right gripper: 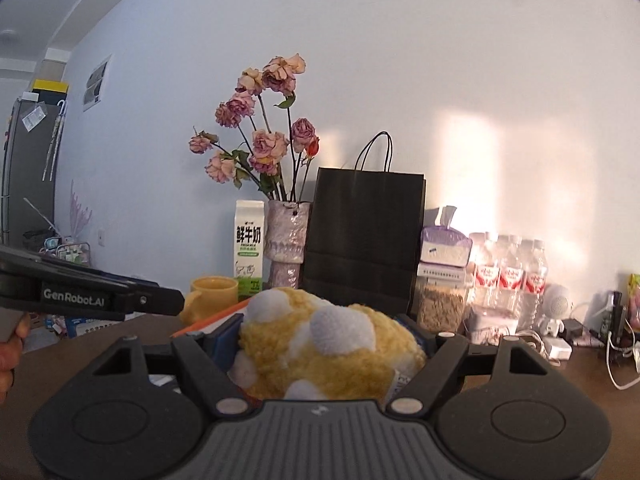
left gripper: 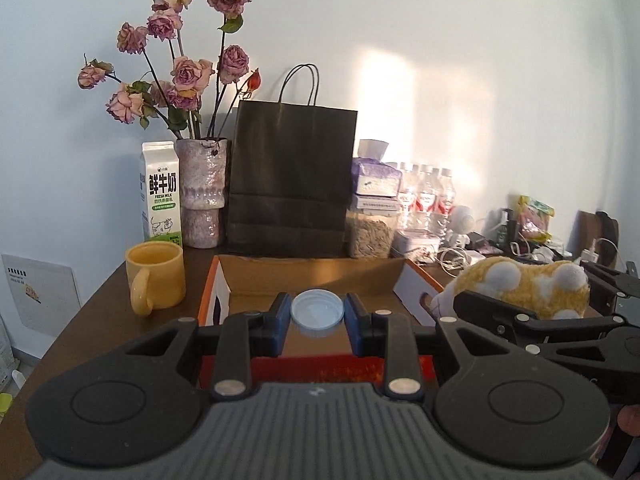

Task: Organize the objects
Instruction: 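Carry plush dog and white cap into the cardboard box and open both tools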

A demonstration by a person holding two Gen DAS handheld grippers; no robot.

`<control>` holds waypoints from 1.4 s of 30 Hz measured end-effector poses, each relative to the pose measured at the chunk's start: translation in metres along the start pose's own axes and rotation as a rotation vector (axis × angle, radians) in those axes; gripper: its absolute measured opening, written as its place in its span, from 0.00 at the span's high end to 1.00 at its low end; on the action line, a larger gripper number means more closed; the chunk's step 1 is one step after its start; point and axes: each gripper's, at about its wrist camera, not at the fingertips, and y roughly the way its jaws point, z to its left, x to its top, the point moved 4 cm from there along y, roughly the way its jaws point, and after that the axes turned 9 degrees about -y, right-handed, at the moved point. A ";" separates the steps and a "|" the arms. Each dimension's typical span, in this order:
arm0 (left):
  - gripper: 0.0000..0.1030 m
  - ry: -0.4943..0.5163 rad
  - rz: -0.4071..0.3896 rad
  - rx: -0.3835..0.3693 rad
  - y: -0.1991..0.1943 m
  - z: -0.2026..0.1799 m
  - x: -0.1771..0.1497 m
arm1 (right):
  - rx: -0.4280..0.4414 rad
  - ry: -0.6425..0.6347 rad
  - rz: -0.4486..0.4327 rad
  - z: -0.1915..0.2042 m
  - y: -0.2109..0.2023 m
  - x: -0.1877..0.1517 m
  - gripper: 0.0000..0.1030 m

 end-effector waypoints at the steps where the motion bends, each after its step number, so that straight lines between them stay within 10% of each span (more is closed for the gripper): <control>1: 0.71 -0.001 0.002 0.009 0.009 0.001 0.003 | -0.002 -0.001 -0.001 -0.002 0.010 0.003 0.24; 15: 0.71 -0.002 -0.002 0.085 0.114 0.012 0.030 | -0.075 0.010 0.070 -0.031 0.147 -0.005 0.24; 27: 0.71 -0.013 0.106 0.134 0.161 0.029 0.008 | -0.063 0.036 0.203 -0.040 0.177 -0.040 0.22; 29: 0.51 -0.025 0.116 0.143 0.161 0.031 0.008 | -0.058 0.050 0.231 -0.041 0.180 -0.044 0.18; 31: 0.00 -0.033 0.103 0.165 0.159 0.034 0.009 | -0.068 0.057 0.259 -0.043 0.182 -0.045 0.00; 42: 0.00 -0.035 0.072 0.183 0.152 0.033 0.015 | -0.036 0.072 0.309 -0.040 0.181 -0.045 0.00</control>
